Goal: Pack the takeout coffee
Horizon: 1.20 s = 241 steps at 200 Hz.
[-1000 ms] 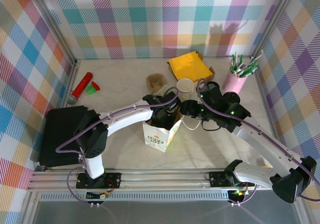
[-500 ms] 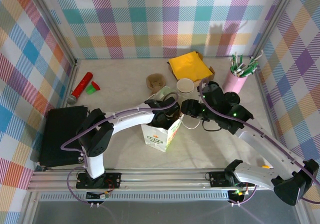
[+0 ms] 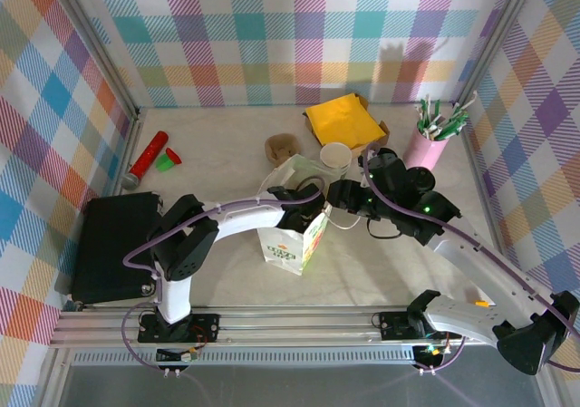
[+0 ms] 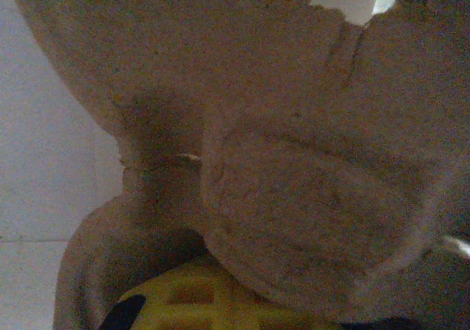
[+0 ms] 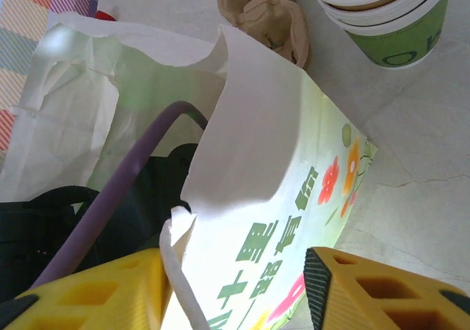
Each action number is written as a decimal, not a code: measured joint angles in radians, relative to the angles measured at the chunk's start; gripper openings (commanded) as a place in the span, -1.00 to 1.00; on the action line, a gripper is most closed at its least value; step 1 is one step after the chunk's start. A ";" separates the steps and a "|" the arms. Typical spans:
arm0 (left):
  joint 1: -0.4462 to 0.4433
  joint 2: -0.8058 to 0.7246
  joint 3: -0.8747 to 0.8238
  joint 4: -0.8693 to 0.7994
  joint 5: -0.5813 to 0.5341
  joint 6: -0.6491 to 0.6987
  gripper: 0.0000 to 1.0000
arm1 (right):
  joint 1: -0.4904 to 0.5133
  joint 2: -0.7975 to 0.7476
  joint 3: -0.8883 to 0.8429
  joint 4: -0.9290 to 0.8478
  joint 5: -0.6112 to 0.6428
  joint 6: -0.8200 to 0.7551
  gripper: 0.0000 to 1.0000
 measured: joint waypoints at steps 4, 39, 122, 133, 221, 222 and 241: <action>0.000 0.000 -0.002 0.001 0.001 -0.002 -1.00 | 0.000 0.000 0.000 0.000 0.000 0.000 0.11; 0.000 0.002 -0.016 0.025 0.009 -0.014 -1.00 | 0.000 0.000 0.000 0.000 0.000 0.000 0.15; -0.004 0.003 0.005 0.008 0.002 -0.014 -1.00 | 0.000 0.002 0.000 0.000 0.000 0.003 0.25; -0.006 0.002 0.016 -0.003 -0.002 -0.015 -1.00 | 0.000 0.003 0.000 0.001 0.000 0.003 0.26; -0.014 -0.075 0.058 -0.077 -0.013 -0.016 -1.00 | 0.000 0.011 0.005 0.027 -0.013 0.002 0.24; -0.014 -0.076 0.058 -0.078 -0.012 -0.016 -1.00 | 0.001 0.011 0.005 0.027 -0.014 0.002 0.24; -0.014 -0.091 0.058 -0.094 -0.012 -0.018 -1.00 | 0.002 0.008 0.008 0.031 -0.022 0.002 0.24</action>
